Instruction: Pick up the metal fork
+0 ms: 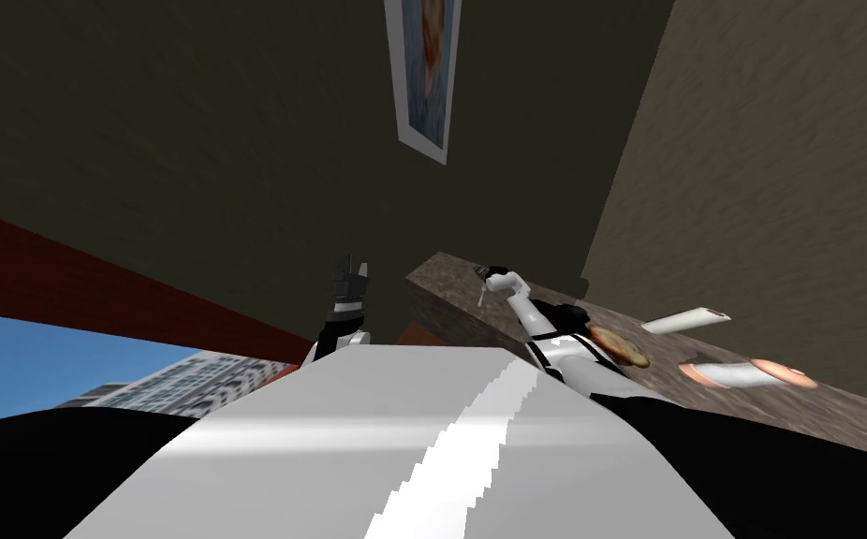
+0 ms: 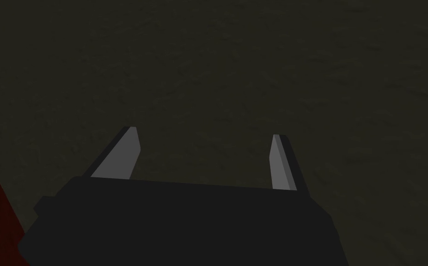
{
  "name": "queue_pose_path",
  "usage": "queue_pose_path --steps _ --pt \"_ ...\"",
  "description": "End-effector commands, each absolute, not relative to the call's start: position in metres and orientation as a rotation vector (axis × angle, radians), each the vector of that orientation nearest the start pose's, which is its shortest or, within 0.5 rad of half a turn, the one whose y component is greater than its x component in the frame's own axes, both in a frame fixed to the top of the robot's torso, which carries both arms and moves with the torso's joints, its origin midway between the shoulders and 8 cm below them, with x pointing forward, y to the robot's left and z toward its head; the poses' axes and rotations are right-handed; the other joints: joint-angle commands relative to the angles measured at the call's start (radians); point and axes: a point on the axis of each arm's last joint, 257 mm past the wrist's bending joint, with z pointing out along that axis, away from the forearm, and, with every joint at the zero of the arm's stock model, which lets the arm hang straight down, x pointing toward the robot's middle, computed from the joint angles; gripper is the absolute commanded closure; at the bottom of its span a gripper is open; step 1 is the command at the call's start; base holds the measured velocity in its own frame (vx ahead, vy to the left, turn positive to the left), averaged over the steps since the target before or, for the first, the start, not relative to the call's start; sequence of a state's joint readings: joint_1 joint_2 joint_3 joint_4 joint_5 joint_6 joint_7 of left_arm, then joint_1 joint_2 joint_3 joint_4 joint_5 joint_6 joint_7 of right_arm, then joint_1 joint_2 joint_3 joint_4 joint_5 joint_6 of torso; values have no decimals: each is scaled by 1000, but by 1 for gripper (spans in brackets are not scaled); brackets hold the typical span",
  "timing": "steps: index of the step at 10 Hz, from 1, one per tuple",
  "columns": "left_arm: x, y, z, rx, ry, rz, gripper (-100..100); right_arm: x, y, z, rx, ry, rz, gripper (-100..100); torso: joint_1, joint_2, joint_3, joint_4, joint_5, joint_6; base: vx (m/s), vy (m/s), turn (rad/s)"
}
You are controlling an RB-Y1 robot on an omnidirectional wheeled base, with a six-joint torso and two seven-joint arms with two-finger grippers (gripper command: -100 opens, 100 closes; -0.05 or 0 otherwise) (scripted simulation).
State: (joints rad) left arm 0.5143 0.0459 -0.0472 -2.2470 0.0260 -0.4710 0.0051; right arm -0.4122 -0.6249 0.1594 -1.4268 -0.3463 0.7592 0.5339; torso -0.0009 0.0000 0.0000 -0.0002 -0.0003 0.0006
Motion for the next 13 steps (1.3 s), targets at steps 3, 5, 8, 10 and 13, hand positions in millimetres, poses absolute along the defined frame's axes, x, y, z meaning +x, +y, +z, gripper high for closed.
queue_pose_path --steps 3,5,8,10,13 --pt "356 266 -2 -712 688 -1349 0 601 -373 -249 811 2084 250 -100 -1 0 0 0 0 0 -3 -24 69" --pt "356 266 -2 -712 688 -1348 0 594 -383 -263 840 2139 196 -100 -1 0 0 0 0 0 -7 -29 68" --pt "356 266 -2 -712 688 -1348 0 579 -401 -286 891 2238 101 -100 -1 0 0 0 0 0 -4 -30 68" --pt "356 266 -2 -712 688 -1348 0 569 -410 -297 919 2289 53 -100 -1 0 0 0 0 1 -4 -25 63" --pt "356 266 -2 -712 688 -1348 0 558 -417 -307 946 2339 6 -100 -1 0 0 0 0 0 -5 -23 51"
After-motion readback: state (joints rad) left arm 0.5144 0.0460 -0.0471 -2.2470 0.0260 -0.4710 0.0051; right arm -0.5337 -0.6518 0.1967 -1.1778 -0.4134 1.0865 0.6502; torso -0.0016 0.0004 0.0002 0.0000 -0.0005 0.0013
